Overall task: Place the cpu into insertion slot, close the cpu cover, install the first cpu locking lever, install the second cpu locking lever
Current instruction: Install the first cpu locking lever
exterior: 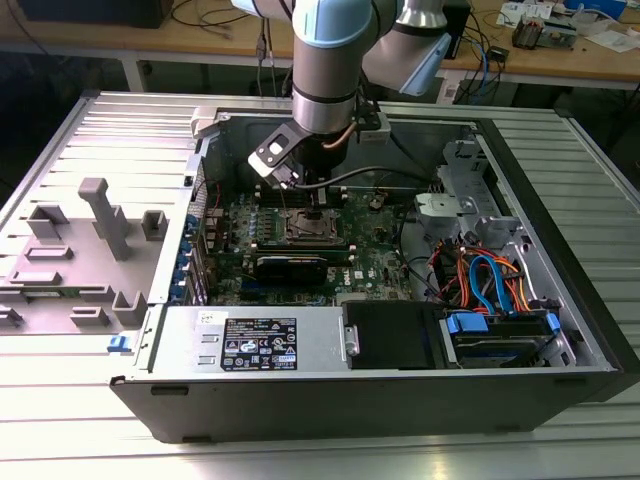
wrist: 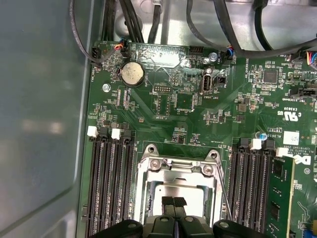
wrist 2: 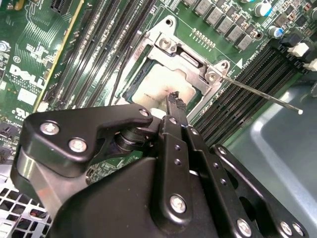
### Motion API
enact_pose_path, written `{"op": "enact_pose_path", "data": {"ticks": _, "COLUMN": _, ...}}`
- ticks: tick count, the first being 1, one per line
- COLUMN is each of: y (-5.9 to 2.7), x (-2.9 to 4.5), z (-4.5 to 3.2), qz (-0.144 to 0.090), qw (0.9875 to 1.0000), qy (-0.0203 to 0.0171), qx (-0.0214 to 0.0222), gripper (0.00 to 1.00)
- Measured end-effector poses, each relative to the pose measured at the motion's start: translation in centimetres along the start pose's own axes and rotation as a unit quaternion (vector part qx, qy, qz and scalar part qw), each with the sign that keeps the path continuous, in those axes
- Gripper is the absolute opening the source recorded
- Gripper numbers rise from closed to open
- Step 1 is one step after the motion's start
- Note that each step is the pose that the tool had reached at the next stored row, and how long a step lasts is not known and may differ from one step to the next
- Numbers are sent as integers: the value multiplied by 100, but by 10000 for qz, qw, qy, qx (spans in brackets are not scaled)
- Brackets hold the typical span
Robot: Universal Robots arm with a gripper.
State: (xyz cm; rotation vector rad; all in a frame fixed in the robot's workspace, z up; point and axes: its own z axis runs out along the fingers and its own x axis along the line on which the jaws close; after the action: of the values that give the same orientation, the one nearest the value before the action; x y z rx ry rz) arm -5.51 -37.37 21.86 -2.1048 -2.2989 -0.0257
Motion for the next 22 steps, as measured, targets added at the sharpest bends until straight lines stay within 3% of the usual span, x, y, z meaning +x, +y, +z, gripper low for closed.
{"op": "enact_pose_path", "data": {"ticks": 15, "y": 0, "x": 1, "z": -34, "qz": 0, "qw": 10000, "qy": -1, "qx": 0, "gripper": 11}}
{"op": "enact_pose_path", "data": {"ticks": 22, "y": 0, "x": 2, "z": -49, "qz": 0, "qw": 10000, "qy": 27, "qx": -3, "gripper": 11}}
